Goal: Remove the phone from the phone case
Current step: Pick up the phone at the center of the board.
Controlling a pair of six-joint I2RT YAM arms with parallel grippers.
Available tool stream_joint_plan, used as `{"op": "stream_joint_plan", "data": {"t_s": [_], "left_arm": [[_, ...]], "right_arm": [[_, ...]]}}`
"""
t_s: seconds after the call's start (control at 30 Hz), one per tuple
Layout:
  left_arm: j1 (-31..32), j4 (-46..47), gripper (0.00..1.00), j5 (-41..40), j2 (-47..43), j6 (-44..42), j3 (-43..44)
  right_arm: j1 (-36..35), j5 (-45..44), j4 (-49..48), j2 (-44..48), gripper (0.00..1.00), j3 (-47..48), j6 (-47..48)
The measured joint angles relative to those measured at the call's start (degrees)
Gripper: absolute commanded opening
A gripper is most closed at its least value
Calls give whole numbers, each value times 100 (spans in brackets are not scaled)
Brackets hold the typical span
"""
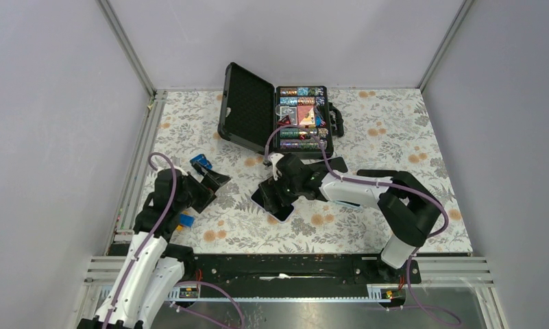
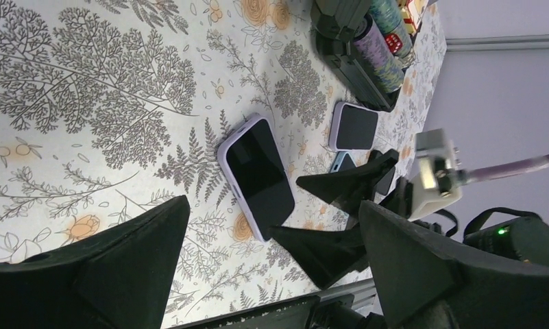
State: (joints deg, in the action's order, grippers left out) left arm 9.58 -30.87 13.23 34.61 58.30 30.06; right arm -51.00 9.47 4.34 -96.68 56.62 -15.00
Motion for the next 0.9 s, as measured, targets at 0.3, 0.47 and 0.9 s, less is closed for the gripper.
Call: {"op": "stream_joint_plan", "data": {"t_s": [0.3,0.47,0.9], "left_arm": [[0,319,98,0,463,-109,-22],[0,463,99,-2,573,-221,-26],[-59,431,99,-256,831,-411,-22]], "right_arm": [[-181,-518,1047,-643,100,570,682],[-330,-599,1331,-835,100,852,931],[-730,-1311,2026,-1515,94,1751,1104]]}}
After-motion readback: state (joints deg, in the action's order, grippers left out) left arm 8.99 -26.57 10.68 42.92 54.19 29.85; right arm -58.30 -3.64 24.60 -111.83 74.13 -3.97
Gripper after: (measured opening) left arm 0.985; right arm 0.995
